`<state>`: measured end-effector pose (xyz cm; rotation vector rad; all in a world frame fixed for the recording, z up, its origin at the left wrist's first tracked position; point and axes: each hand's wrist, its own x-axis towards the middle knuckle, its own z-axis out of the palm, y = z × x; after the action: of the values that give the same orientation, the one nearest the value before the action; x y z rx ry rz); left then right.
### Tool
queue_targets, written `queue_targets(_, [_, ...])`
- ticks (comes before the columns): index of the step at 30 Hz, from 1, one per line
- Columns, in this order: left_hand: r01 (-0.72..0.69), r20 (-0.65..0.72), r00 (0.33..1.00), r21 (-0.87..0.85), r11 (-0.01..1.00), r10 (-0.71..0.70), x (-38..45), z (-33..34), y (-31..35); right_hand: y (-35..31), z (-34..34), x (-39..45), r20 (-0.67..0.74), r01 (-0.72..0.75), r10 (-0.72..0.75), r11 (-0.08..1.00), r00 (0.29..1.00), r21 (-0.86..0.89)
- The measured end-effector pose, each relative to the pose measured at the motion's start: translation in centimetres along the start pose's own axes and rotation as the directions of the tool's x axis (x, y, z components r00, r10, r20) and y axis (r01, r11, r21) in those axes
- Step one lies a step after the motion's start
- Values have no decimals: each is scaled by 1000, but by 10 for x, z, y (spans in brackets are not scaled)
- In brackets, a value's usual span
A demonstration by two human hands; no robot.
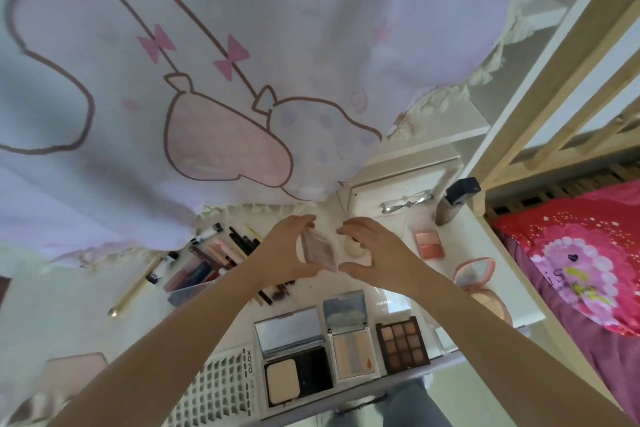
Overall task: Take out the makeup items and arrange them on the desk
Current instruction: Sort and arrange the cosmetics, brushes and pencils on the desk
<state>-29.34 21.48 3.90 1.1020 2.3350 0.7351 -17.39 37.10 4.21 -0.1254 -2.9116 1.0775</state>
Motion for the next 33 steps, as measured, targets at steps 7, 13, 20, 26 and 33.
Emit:
queue_targets(7, [-71, -199, 980, -457, 886, -25, -41, -53, 53, -52, -40, 5, -20, 17, -9, 917, 1000, 399])
queue_targets(13, [-117, -250, 960, -764, 634, -123, -61, -74, 73, -87, -65, 2, -166, 87, -8, 876, 986, 475])
queue_targets(20, [-203, -320, 931, -854, 479, -175, -72, -81, 85, -110, -71, 7, -181, 73, 27, 850, 983, 522])
queue_targets(26, [-228, -324, 936, -856, 465, -139, -78, -76, 82, -115, -64, 1, -208, 87, 9, 891, 978, 446])
queue_targets(33, [-237, -319, 942, -848, 475, -100, -79, -63, 73, -115, -52, -7, -304, 132, -28, 935, 952, 328])
